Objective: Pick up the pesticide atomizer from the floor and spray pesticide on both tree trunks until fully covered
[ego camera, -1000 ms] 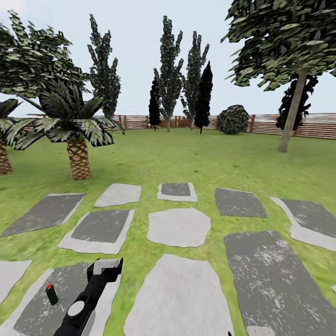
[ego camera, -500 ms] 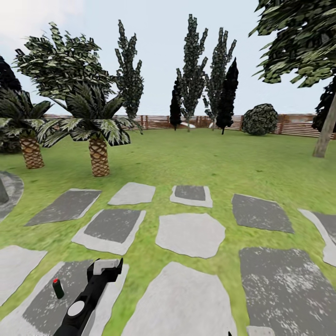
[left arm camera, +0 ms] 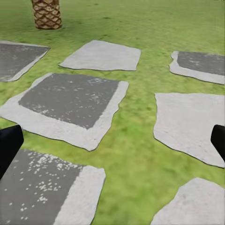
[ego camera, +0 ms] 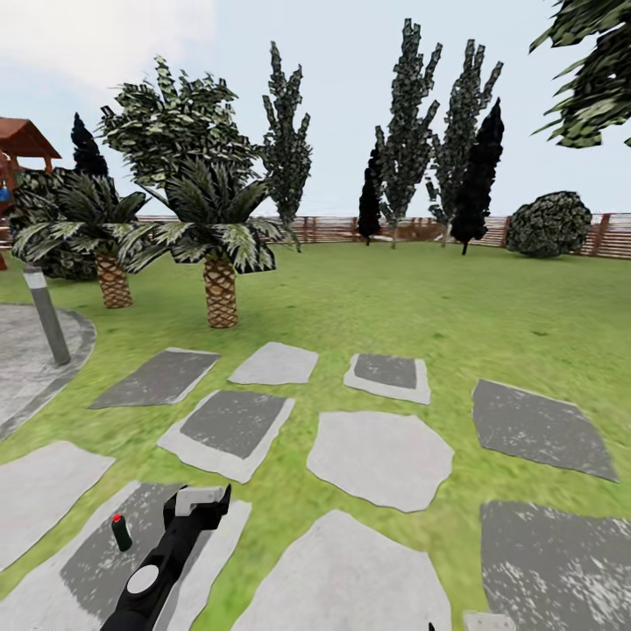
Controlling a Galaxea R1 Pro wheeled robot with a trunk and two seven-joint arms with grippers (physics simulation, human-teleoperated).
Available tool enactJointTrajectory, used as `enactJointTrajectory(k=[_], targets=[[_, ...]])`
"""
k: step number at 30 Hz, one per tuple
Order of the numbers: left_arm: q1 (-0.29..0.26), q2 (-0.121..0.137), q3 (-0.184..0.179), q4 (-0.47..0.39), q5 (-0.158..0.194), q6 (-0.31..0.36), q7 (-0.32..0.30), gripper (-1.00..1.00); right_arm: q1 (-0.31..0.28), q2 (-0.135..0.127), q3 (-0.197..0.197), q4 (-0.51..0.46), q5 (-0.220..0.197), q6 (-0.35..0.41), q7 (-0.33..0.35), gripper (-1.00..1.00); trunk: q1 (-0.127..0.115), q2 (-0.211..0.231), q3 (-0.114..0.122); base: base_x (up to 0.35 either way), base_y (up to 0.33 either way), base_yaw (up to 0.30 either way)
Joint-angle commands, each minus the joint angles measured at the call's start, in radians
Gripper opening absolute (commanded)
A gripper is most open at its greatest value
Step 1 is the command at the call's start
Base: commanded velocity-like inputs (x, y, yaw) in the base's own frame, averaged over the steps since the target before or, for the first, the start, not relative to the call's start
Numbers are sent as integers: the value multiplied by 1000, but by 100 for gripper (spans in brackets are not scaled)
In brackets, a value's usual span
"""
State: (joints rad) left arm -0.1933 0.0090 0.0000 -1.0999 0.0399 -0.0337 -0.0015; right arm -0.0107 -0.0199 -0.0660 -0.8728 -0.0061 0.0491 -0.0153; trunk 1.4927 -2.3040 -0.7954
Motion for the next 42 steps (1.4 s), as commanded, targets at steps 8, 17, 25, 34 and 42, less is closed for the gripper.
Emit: enactJointTrajectory(k=[8, 17, 25, 34, 42], targets=[[0, 0, 0, 0, 0, 0, 0, 100, 0, 0, 0, 0, 0, 0, 0, 100, 0, 0, 0, 199, -253, 286], [0, 0, 0, 0, 0, 0, 0, 100, 0, 0, 0, 0, 0, 0, 0, 100, 0, 0, 0, 181, -220, 286], [0, 0, 0, 0, 0, 0, 0, 100, 0, 0, 0, 0, 0, 0, 0, 100, 0, 0, 0, 151, -171, 286], [0, 0, 0, 0, 0, 0, 0, 100, 0, 0, 0, 0, 0, 0, 0, 100, 0, 0, 0, 139, -164, 286], [0, 0, 0, 0, 0, 0, 0, 100, 0, 0, 0, 0, 0, 0, 0, 100, 0, 0, 0, 135, -163, 286]])
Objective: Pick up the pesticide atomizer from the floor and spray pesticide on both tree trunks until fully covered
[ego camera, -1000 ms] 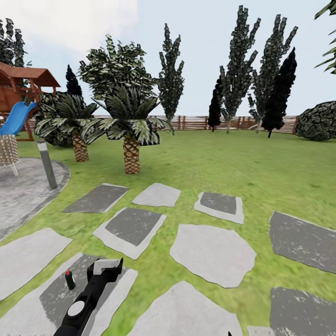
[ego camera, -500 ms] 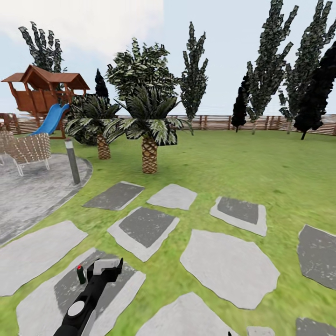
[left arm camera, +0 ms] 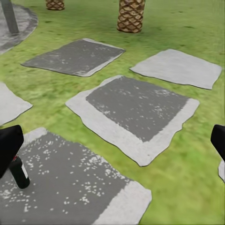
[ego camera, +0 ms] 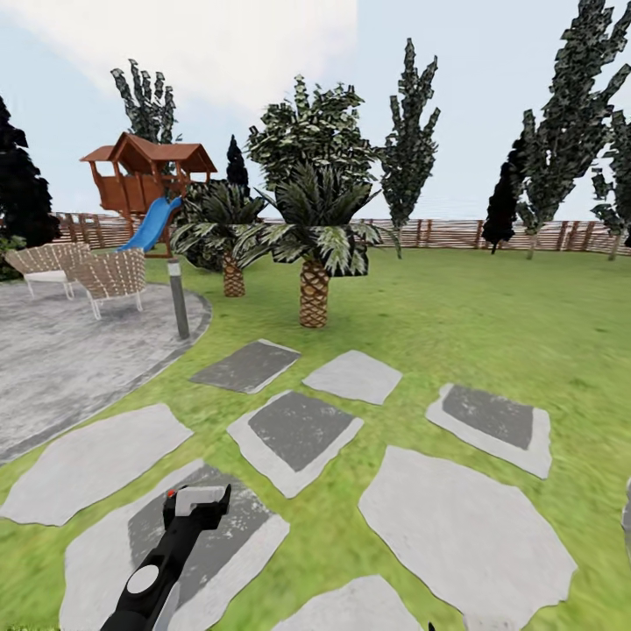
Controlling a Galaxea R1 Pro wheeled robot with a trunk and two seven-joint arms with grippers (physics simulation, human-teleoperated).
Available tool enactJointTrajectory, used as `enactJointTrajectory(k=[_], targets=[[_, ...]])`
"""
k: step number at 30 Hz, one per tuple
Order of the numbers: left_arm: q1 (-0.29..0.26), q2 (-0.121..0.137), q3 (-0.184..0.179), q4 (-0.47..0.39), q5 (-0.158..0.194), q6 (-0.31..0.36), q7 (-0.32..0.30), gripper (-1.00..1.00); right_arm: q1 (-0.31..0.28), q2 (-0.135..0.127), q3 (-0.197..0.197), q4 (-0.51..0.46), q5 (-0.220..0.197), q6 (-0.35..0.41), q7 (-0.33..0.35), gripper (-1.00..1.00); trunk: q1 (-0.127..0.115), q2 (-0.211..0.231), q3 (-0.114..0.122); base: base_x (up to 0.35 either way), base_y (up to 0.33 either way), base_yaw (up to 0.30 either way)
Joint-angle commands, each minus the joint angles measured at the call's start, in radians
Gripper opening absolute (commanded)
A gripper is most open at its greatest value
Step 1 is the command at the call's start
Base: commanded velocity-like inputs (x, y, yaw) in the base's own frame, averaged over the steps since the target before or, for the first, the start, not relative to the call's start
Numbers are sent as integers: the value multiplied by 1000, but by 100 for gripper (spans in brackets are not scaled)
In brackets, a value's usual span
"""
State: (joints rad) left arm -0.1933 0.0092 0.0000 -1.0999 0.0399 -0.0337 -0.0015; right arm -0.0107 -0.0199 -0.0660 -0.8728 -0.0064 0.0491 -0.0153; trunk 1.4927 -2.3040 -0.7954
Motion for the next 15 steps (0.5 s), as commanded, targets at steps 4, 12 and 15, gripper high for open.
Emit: enactJointTrajectory(k=[4, 12, 15], targets=[[0, 0, 0, 0, 0, 0, 0, 100, 0, 0, 0, 0, 0, 0, 0, 100, 0, 0, 0, 135, -163, 286], [0, 0, 0, 0, 0, 0, 0, 100, 0, 0, 0, 0, 0, 0, 0, 100, 0, 0, 0, 135, -163, 286], [0, -1, 0, 0, 0, 0, 0, 100, 0, 0, 0, 0, 0, 0, 0, 100, 0, 0, 0, 135, -163, 286]])
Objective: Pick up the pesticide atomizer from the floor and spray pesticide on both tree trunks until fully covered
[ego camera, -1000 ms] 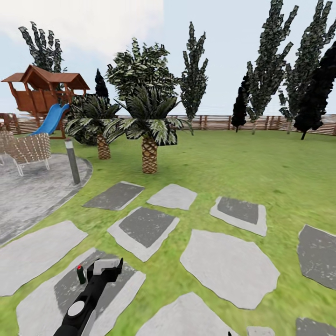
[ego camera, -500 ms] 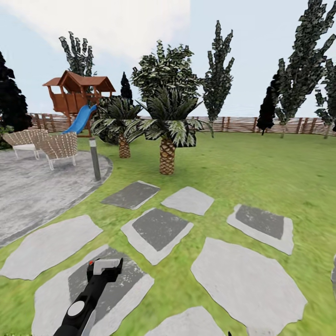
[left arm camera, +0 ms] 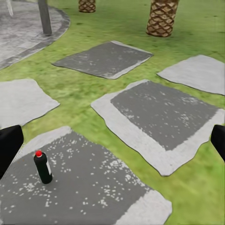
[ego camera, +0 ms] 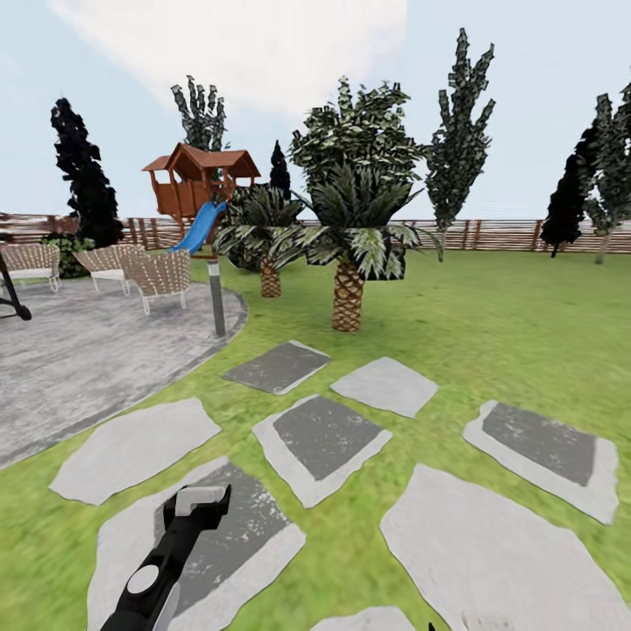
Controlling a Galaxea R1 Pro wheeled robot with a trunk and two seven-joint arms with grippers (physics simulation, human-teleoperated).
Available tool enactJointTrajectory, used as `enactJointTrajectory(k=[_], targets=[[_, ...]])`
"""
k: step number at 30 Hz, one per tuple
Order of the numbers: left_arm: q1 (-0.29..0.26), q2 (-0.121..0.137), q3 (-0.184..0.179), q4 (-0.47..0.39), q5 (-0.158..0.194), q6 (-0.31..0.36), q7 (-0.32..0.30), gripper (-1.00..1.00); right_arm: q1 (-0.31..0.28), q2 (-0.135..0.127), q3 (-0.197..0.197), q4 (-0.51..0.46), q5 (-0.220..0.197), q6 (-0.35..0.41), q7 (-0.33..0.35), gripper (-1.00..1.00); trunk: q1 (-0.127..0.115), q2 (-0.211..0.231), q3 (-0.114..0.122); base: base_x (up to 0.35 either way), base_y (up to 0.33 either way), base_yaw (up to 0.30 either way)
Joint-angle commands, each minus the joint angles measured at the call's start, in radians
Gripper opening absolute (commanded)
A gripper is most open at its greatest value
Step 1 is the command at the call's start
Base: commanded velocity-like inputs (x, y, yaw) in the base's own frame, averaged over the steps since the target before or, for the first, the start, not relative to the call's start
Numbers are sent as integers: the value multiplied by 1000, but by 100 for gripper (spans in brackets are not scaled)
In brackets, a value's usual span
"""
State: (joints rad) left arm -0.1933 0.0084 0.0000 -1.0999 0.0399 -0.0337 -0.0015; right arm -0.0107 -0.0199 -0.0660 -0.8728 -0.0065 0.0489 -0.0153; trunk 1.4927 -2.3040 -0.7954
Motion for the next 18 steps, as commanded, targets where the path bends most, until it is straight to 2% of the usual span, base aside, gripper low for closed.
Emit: enactJointTrajectory(k=[1, 18], targets=[[0, 0, 0, 0, 0, 0, 0, 100, 0, 0, 0, 0, 0, 0, 0, 100, 0, 0, 0, 135, -163, 286], [0, -1, 0, 0, 0, 0, 0, 100, 0, 0, 0, 0, 0, 0, 0, 100, 0, 0, 0, 135, -163, 286]])
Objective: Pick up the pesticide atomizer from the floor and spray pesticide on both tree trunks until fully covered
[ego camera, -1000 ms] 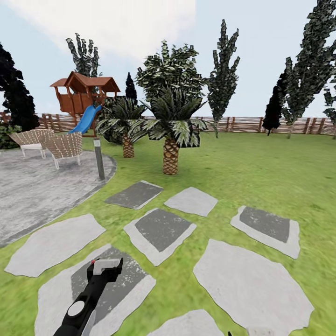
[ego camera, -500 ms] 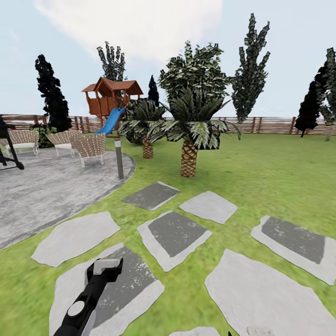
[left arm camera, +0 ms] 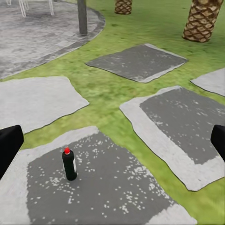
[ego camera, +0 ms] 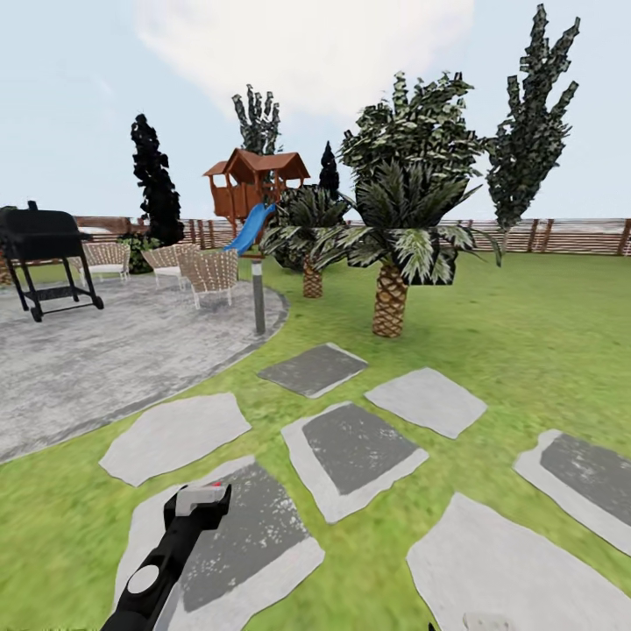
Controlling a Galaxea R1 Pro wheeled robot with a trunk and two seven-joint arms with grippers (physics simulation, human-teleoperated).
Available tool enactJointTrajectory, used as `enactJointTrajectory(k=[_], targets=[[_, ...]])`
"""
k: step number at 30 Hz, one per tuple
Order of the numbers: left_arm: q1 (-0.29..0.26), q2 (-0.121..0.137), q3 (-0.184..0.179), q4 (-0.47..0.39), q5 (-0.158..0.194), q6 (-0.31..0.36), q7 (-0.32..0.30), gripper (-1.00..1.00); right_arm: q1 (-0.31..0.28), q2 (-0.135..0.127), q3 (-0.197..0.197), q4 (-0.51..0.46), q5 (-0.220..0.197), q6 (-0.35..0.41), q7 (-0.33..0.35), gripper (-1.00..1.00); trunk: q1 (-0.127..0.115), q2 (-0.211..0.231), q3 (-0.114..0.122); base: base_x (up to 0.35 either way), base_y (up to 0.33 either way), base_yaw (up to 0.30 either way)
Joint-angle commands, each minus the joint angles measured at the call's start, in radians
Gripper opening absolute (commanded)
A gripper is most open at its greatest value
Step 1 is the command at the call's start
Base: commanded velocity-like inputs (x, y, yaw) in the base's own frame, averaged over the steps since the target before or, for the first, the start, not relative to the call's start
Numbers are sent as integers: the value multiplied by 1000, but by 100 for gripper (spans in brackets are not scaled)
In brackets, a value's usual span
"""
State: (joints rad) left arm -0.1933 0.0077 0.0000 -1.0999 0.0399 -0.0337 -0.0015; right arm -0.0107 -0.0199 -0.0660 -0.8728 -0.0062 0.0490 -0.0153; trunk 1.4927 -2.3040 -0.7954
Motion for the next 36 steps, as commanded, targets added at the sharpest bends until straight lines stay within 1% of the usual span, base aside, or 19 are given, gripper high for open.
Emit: enactJointTrajectory(k=[1, 26, 36], targets=[[0, 0, 0, 0, 0, 0, 0, 100, 0, 0, 0, 0, 0, 0, 0, 100, 0, 0, 0, 135, -163, 286], [0, 0, 0, 0, 0, 0, 0, 100, 0, 0, 0, 0, 0, 0, 0, 100, 0, 0, 0, 133, -160, 286], [0, 0, 0, 0, 0, -1, 0, 100, 0, 0, 0, 0, 0, 0, 0, 100, 0, 0, 0, 63, -45, 286]])
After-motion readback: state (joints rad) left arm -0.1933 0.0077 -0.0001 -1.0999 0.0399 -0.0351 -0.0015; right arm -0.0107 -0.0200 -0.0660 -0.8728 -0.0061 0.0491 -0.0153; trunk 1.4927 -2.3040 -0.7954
